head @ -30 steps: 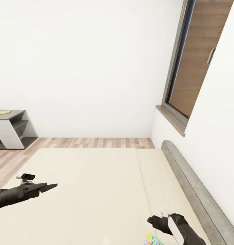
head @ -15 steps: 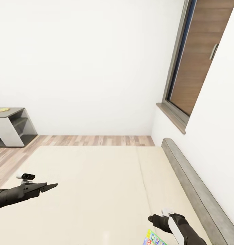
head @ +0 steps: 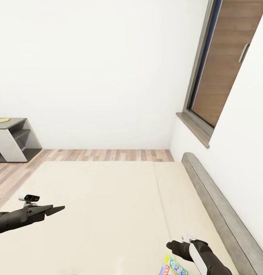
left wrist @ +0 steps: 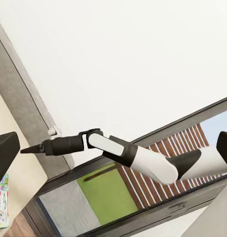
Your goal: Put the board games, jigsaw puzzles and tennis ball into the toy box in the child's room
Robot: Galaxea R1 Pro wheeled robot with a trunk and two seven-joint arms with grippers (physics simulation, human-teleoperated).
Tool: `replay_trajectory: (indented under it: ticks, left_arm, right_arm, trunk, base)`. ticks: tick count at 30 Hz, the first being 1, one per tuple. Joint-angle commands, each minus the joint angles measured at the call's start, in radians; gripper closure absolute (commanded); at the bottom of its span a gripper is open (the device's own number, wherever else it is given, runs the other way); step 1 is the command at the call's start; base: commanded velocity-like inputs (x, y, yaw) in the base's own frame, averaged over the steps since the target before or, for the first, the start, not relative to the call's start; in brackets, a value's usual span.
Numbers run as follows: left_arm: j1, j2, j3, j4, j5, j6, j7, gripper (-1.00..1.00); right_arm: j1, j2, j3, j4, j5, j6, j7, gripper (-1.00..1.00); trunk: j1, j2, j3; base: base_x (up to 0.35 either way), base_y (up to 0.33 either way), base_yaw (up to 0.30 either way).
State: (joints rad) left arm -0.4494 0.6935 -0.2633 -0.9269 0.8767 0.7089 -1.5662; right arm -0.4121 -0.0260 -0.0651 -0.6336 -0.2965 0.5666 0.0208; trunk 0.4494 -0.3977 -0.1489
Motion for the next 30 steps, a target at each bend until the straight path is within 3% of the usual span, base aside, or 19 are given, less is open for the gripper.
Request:
replay_trajectory:
  ticks: [1,25,30]
  left_arm:
    - [-0.002,0.002,-0.005,0.000,0.005,0.011,-0.004,-1.00]
    - [-0.002,-0.008,-0.005,-0.005,0.007,0.011,-0.005,-1.00]
    - [-0.002,-0.012,-0.005,-0.006,0.007,0.012,-0.005,-1.00]
  right_arm:
    - [-0.001,0.000,-0.003,-0.002,-0.001,0.006,0.002,-1.00]
    - [-0.004,-0.003,-0.011,-0.002,-0.012,0.008,0.003,-1.00]
    - [-0.016,-0.027,-0.014,-0.002,-0.017,0.014,0.004,-1.00]
  trunk:
    - [0.001,-0.002,-0.004]
    - [0.001,-0.002,-0.042]
    - [0.001,-0.002,-0.050]
  base:
    - [0.000,0.000,0.000]
    - [0.000,0.000,0.000]
    - [0.000,0.000,0.000]
